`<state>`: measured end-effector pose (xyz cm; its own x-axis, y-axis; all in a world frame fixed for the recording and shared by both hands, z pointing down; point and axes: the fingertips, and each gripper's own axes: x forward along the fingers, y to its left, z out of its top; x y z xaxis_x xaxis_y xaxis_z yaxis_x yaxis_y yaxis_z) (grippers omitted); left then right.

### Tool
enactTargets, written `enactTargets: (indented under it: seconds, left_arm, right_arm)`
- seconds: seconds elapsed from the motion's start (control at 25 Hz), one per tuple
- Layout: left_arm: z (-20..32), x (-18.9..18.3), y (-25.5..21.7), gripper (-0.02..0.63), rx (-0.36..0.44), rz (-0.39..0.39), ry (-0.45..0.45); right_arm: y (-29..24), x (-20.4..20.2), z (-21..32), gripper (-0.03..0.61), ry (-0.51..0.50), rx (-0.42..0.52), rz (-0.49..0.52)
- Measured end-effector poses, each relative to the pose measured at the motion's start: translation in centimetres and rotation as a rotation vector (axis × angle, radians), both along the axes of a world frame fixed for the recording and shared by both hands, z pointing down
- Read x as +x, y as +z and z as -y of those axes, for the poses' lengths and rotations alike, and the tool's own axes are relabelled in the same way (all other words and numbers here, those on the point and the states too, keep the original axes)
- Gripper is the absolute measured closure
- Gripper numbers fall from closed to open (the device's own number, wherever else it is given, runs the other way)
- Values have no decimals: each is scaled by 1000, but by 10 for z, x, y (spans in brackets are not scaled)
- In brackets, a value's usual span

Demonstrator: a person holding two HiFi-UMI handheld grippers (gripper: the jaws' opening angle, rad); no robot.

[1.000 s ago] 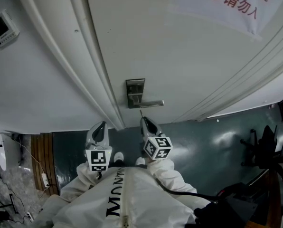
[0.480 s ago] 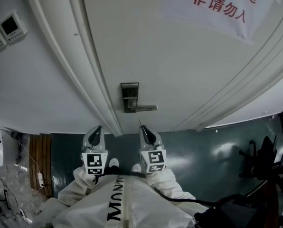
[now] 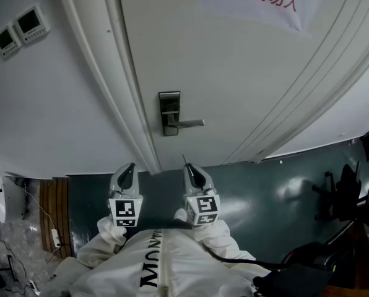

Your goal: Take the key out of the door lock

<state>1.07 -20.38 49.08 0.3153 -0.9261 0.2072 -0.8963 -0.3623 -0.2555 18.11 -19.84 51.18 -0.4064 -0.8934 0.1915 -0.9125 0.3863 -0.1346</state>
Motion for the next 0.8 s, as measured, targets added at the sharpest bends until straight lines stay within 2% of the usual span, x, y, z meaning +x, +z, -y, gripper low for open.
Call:
enactTargets:
  seconds: [0.52, 0.8]
  left_arm:
    - [-157, -74, 23, 614, -15, -35, 11]
    - [-204, -82, 23, 614, -14, -60, 22]
  right_arm:
    - [-11, -65, -143, 563, 42, 26, -43]
    - [-18, -75, -191, 563, 48, 35, -73]
